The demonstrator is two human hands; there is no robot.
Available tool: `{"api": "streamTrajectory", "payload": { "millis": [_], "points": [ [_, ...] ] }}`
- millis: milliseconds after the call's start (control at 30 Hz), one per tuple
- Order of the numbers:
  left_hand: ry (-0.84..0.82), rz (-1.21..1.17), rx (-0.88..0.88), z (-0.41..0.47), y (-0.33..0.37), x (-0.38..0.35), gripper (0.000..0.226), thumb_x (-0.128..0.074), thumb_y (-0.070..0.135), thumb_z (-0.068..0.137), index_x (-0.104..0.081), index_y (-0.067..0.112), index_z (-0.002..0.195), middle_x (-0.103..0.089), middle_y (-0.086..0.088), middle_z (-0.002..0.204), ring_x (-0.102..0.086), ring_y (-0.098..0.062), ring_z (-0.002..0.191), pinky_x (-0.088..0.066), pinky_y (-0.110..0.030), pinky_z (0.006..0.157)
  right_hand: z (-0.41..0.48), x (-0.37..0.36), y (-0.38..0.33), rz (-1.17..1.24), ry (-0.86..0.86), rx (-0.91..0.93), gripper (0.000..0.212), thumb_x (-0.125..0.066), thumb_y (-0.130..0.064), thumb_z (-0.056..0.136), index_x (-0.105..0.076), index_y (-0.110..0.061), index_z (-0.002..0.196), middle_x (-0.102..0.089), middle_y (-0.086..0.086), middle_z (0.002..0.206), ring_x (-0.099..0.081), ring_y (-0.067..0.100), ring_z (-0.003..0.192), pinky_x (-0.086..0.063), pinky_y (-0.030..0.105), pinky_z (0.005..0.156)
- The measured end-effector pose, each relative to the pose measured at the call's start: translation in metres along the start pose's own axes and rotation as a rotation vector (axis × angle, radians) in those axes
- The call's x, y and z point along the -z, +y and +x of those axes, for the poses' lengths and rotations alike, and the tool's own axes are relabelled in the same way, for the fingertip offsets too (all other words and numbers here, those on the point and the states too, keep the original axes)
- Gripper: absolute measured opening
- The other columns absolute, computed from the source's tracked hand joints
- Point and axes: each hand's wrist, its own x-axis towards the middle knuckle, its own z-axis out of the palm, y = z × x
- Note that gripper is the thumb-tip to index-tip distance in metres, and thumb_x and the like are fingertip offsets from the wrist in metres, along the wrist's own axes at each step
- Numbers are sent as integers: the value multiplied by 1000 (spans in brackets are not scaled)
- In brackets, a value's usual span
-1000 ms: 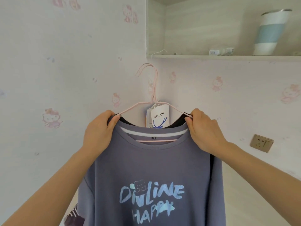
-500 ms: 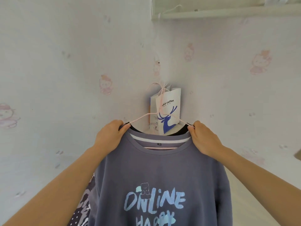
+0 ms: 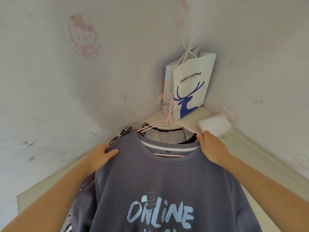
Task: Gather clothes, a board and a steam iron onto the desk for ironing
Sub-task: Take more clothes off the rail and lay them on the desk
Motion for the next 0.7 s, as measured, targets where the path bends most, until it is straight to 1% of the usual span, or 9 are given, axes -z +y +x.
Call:
{"api": "streamTrajectory", "payload": {
  "millis": [33, 100, 167, 233, 300, 400, 467, 567, 700],
  "points": [
    [33, 61, 0, 3, -5, -2, 24, -53, 33, 96, -61, 11, 92, -65, -5, 91, -61, -27, 87, -47, -37, 78, 5, -6, 1, -1, -17, -5, 32, -28, -40, 101, -43, -16, 86, -56, 2, 86, -52, 19, 73, -41, 38, 67],
    [103, 129, -23, 9, -8, -5, 20, -51, 28, 97, -53, 18, 80, -60, -3, 82, -57, -28, 82, -39, -34, 68, 12, -16, 1, -16, -40, 4, 33, -27, -40, 101, -47, -13, 102, -55, 0, 95, -56, 25, 85, -45, 39, 73],
    [202, 222, -69, 15, -6, -5, 20, -50, 28, 97, -46, 23, 78, -56, 0, 78, -56, -27, 81, -34, -31, 64, 21, -23, -1, -12, -43, 14, 36, -27, -39, 102, -47, -11, 113, -53, -1, 101, -57, 29, 93, -46, 40, 78],
    [314, 362, -90, 23, -2, -1, 18, -44, 36, 98, -47, 22, 86, -60, -3, 81, -59, -31, 82, -42, -35, 64, 32, -24, -4, -2, -18, 20, 35, -27, -39, 102, -49, -12, 104, -57, 0, 98, -57, 27, 88, -46, 41, 77],
    [422, 469, -111, 33, 7, 7, 21, -40, 40, 99, -50, 22, 98, -66, -9, 89, -62, -34, 84, -48, -39, 67, 47, -20, -10, -4, 38, 29, 34, -28, -40, 101, -46, -15, 88, -58, 4, 87, -54, 23, 75, -43, 39, 67],
    [565, 616, -164, 53, 27, 20, 26, -43, 40, 98, -55, 18, 104, -68, -14, 97, -64, -39, 84, -45, -39, 65, 71, -8, -20, -28, 104, 44, 33, -28, -40, 101, -40, -18, 80, -50, -2, 73, -47, 15, 63, -33, 34, 55],
    [569, 732, -162, 66, 36, 22, 30, -43, 42, 97, -58, 16, 103, -67, -12, 104, -65, -39, 88, -46, -39, 65, 82, -7, -21, -57, 96, 59, 32, -28, -38, 102, -41, -16, 83, -48, -1, 73, -47, 17, 63, -35, 35, 58],
    [447, 758, -112, 76, 33, 9, 30, -44, 40, 97, -56, 13, 105, -59, -9, 114, -62, -37, 96, -47, -42, 71, 85, -19, -13, -120, 54, 46, 33, -29, -37, 102, -43, -13, 85, -51, 4, 79, -51, 23, 69, -40, 37, 62],
    [455, 840, -171, 73, 24, -22, 33, -67, 26, 85, -60, 8, 112, -59, -15, 113, -56, -38, 98, -46, -46, 76, 90, -40, -4, -138, 30, 22, 32, -30, -35, 102, -44, -10, 86, -55, 11, 87, -52, 27, 74, -44, 39, 64]
  ]
}}
